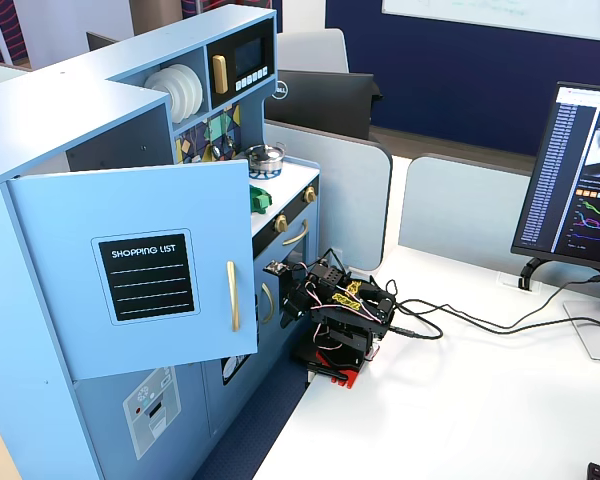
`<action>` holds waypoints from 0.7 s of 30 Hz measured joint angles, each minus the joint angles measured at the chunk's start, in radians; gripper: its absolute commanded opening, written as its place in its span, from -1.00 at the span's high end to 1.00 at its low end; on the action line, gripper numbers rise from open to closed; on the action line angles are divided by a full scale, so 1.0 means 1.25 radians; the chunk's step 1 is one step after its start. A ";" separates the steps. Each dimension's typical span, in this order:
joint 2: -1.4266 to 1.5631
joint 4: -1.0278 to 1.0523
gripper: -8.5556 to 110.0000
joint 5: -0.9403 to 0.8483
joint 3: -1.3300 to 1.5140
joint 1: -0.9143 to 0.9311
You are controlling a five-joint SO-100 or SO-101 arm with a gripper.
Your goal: Pick up the lid from the counter and put it on the green recipient
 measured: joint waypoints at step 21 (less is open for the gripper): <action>-0.103 -0.144 0.86 -0.025 -0.039 0.117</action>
